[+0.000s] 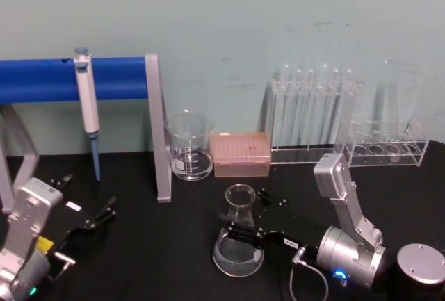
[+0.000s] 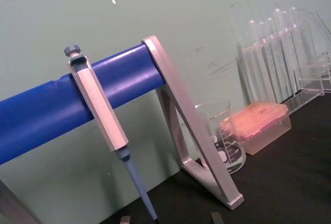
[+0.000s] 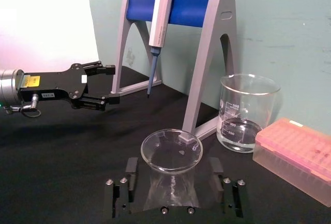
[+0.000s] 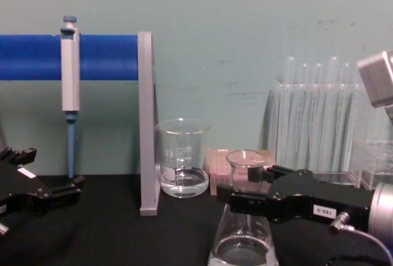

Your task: Grasp the erlenmeyer flask with one hand, shake it three times, then place it back.

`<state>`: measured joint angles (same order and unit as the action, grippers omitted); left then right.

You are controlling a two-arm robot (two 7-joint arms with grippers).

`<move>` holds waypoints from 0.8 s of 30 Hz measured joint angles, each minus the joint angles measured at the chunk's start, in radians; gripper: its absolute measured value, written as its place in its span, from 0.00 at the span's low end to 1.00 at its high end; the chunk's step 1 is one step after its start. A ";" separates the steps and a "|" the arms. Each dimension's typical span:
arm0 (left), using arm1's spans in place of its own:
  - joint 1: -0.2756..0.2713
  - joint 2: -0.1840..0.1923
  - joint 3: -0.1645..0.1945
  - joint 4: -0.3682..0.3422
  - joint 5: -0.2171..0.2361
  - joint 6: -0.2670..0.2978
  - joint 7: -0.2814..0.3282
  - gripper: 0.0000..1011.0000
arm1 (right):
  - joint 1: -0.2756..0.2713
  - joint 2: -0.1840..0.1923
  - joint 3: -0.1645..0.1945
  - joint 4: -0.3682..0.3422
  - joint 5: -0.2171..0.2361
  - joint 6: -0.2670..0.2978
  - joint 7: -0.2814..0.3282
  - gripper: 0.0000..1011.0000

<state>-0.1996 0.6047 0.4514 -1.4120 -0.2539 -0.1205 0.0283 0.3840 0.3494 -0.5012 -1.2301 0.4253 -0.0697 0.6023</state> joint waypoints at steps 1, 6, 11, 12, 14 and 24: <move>0.000 0.000 0.000 0.000 0.000 0.000 0.000 0.99 | 0.000 0.000 0.000 0.000 0.000 0.000 0.000 0.86; 0.000 0.000 0.000 0.000 0.000 0.000 0.000 0.99 | 0.000 0.000 0.001 -0.001 0.001 -0.001 0.000 0.97; 0.000 0.000 0.000 0.000 0.000 0.000 0.000 0.99 | 0.000 0.000 0.001 -0.001 0.001 -0.001 0.001 0.99; 0.000 0.000 0.000 0.000 0.000 0.000 0.000 0.99 | 0.000 0.000 0.001 -0.001 0.002 -0.001 0.001 0.99; 0.000 0.000 0.000 0.000 0.000 0.000 0.000 0.99 | 0.000 0.000 0.001 -0.001 0.002 -0.001 0.001 0.99; 0.000 0.000 0.000 0.000 0.000 0.000 0.000 0.99 | 0.000 0.000 0.001 -0.002 0.003 -0.002 0.001 0.99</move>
<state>-0.1995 0.6047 0.4514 -1.4120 -0.2539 -0.1205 0.0283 0.3842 0.3494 -0.5006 -1.2317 0.4279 -0.0719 0.6029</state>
